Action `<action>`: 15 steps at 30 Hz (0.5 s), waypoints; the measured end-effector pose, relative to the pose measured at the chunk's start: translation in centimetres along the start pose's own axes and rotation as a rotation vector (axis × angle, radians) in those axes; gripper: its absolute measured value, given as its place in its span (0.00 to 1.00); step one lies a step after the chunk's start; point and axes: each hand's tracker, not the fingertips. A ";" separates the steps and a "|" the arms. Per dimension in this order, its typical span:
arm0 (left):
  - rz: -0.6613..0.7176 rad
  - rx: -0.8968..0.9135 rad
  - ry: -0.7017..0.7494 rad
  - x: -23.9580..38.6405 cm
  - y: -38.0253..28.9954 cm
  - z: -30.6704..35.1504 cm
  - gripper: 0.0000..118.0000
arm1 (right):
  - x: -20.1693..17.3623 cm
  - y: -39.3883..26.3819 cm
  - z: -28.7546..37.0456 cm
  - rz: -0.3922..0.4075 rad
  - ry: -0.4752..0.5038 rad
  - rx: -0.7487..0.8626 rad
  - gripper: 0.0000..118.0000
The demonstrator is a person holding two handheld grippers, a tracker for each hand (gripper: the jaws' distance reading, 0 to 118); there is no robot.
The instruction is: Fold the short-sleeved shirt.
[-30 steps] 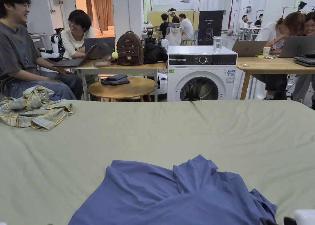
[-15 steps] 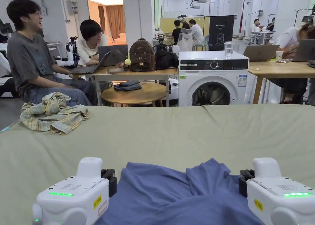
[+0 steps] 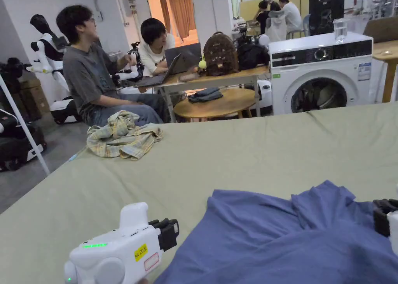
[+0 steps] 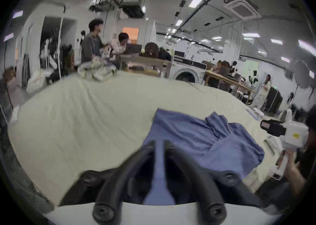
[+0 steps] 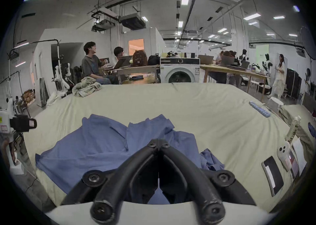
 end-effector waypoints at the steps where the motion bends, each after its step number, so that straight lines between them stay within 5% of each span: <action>1: 0.049 -0.030 -0.013 -1.4 -0.6 0.5 0.36 | 0.2 -0.1 0.1 -0.004 0.003 0.001 0.00; 8: 0.250 -0.121 0.080 -5.7 -6.8 1.5 0.39 | 0.5 -0.8 -0.1 -0.076 0.045 -0.024 0.00; 12: 0.236 -0.205 0.104 -5.3 -9.0 -1.3 0.39 | 0.6 -0.9 -0.2 -0.075 0.051 -0.033 0.00; 15: 0.211 -0.167 0.188 -4.4 -9.3 -1.4 0.27 | 1.2 -0.9 0.5 -0.062 0.041 -0.033 0.00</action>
